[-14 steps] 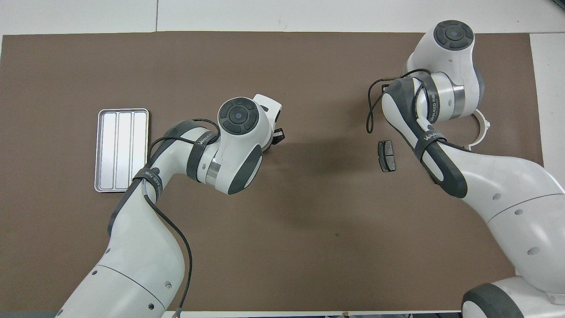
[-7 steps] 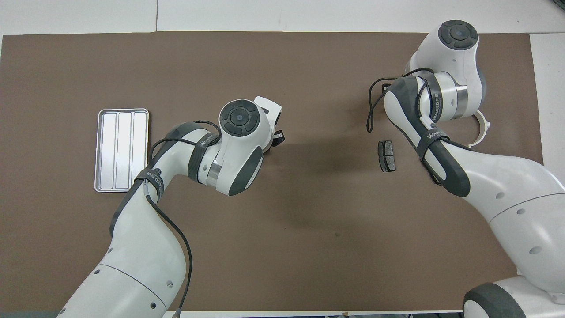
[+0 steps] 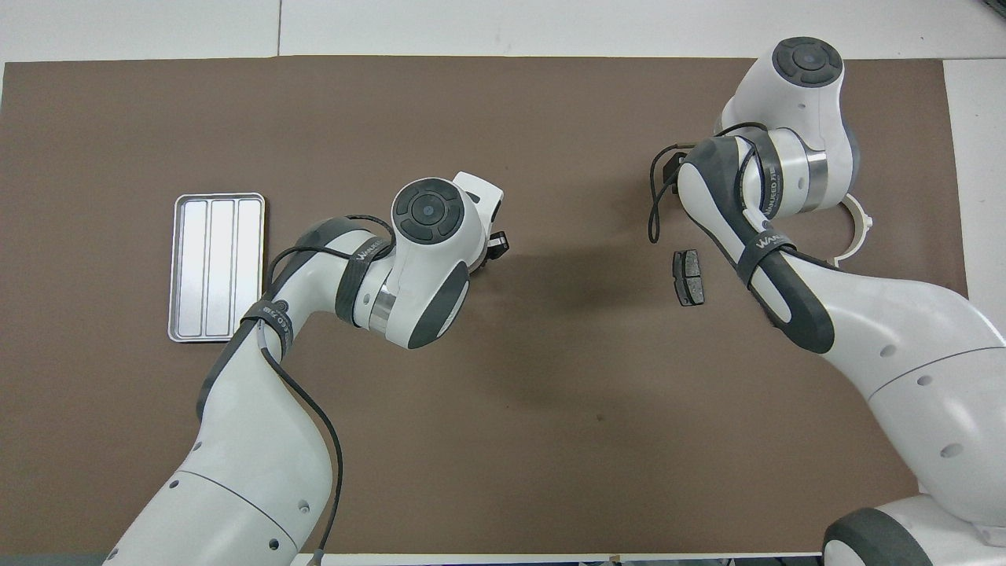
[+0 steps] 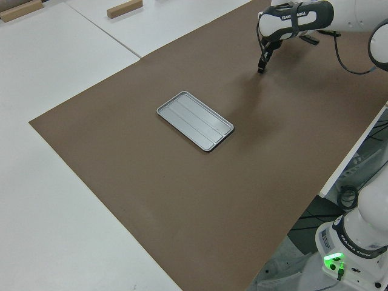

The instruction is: Place bearing gear from tray to pile

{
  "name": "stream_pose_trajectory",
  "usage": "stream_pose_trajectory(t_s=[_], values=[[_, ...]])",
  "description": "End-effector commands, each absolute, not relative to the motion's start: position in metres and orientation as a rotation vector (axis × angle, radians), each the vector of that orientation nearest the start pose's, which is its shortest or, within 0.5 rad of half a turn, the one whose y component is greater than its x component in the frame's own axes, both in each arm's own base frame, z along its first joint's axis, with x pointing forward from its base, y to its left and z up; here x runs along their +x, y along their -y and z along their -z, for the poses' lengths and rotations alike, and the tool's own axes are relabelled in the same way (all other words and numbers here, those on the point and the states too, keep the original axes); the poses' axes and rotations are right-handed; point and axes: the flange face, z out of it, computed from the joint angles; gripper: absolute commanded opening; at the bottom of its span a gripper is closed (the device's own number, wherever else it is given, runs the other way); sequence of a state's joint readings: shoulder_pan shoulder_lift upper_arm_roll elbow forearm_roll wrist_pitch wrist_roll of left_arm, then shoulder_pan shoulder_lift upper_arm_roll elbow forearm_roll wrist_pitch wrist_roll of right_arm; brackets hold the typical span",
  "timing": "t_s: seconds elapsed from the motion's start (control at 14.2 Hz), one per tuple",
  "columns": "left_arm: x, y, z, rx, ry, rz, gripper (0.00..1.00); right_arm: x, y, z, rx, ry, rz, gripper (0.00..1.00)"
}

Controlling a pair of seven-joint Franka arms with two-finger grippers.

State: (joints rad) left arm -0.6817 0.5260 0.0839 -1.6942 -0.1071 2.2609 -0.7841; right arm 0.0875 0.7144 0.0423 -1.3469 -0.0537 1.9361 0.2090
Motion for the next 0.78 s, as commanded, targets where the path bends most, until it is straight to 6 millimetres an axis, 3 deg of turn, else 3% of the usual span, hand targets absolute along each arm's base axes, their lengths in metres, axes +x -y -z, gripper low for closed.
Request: stream_pose_trajectory(t_s=[0.0, 0.21, 0.35, 0.49, 0.71], values=[[0.559, 0.377, -0.313, -3.153, 0.408, 0.004, 1.0, 0.709, -0.106, -0.324, -3.152, -0.143, -0.237, 1.0], [0.575, 0.335, -0.365, -3.139, 0.482, 0.038, 1.0, 0.696, -0.148, -0.342, -3.165, -0.245, -0.249, 1.0], [0.594, 0.277, -0.395, -3.128, 0.523, 0.037, 1.0, 0.686, -0.191, -0.343, -3.164, -0.37, -0.24, 1.0], [0.611, 0.211, -0.415, -3.141, 0.435, 0.013, 1.0, 0.673, -0.247, -0.346, -3.153, -0.508, -0.2, 1.0], [0.635, 0.113, -0.432, -3.161, 0.318, 0.042, 1.0, 0.65, -0.318, -0.347, -3.086, -0.682, -0.154, 1.0]])
